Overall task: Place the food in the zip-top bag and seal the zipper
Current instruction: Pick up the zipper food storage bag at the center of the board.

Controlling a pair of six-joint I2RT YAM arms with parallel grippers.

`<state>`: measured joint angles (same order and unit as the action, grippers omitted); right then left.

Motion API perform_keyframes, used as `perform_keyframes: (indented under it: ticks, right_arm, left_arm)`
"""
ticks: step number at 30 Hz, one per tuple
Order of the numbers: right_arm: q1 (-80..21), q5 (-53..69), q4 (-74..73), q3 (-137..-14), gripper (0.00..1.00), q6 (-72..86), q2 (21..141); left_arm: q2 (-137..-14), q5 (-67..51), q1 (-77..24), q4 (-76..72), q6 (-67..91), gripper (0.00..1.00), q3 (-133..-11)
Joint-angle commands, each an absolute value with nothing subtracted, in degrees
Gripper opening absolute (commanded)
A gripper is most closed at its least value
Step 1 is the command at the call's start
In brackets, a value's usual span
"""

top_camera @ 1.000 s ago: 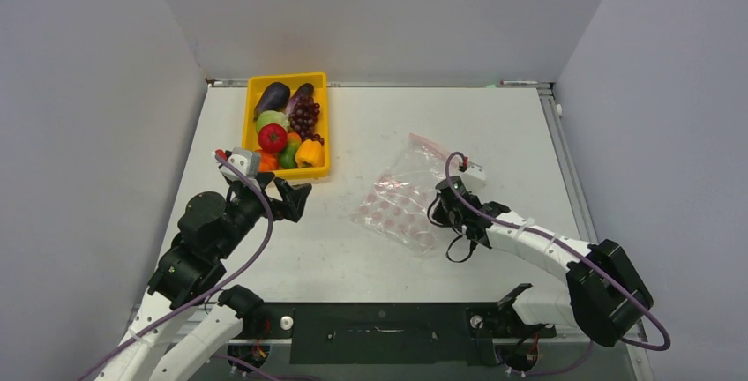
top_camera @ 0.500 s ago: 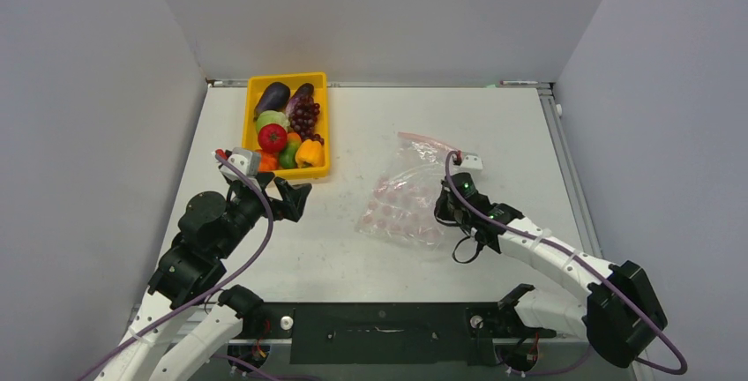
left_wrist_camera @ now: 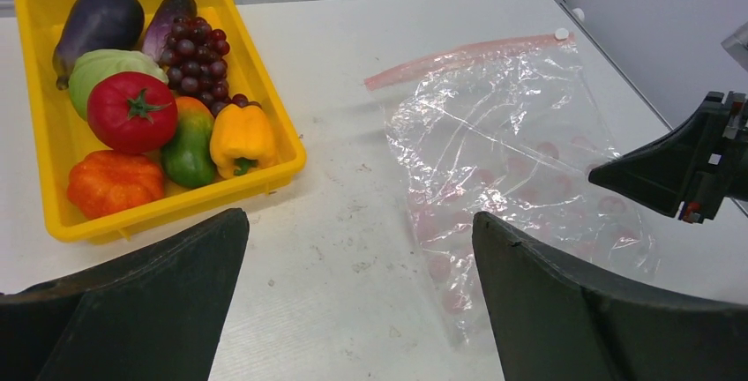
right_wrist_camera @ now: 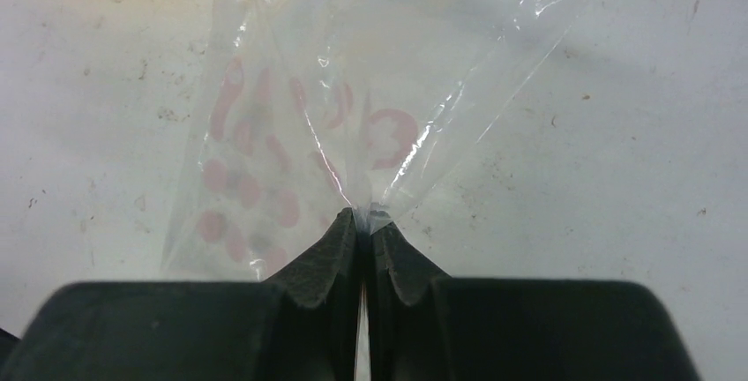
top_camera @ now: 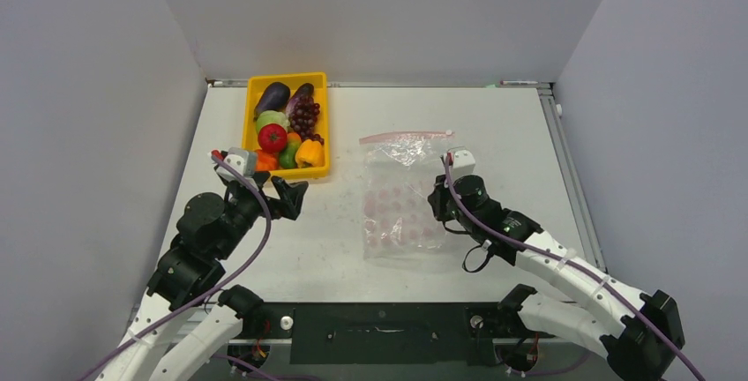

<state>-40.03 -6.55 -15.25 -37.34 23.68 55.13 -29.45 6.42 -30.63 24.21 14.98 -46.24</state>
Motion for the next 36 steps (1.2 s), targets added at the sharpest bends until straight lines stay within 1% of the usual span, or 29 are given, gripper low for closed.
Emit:
perform_keyframes:
  ticks: [1, 9, 17, 21, 29, 32, 36]
  right_arm:
    - [-42.11, -5.57, -15.72, -41.13, 0.05, 17.68, 51.72]
    - [-43.53, -0.45, -16.63, -43.26, 0.05, 10.11, 48.08]
    - [-43.88, 10.51, -17.20, -44.76, 0.05, 2.25, 45.69]
    - [-43.95, 15.82, -19.96, -47.31, 0.05, -2.87, 46.23]
    - [-44.19, 24.56, -26.48, -52.20, 0.05, -13.06, 46.89]
    - [-44.30, 30.25, -29.30, -52.84, 0.05, -18.65, 44.82]
    - [-44.38, 34.90, -33.57, -53.92, 0.05, -24.37, 41.51]
  left_arm:
    - [-28.89, 7.98, -30.32, 22.74, 14.77, 0.96, -46.66]
    - [-28.77, 9.93, -30.32, 23.42, 14.60, 0.96, -46.84]
    - [-28.27, 9.76, -30.32, 24.80, 13.74, 0.96, -47.51]
    - [-30.11, 9.00, -30.32, 29.95, 12.99, 0.96, -51.30]
    - [-30.91, 2.48, -30.32, 36.80, 13.00, 0.96, -57.33]
    - [-31.08, 0.04, -30.32, 38.95, 13.09, 0.96, -58.87]
    - [-30.05, -5.76, -30.32, 39.92, 13.27, 0.96, -59.44]
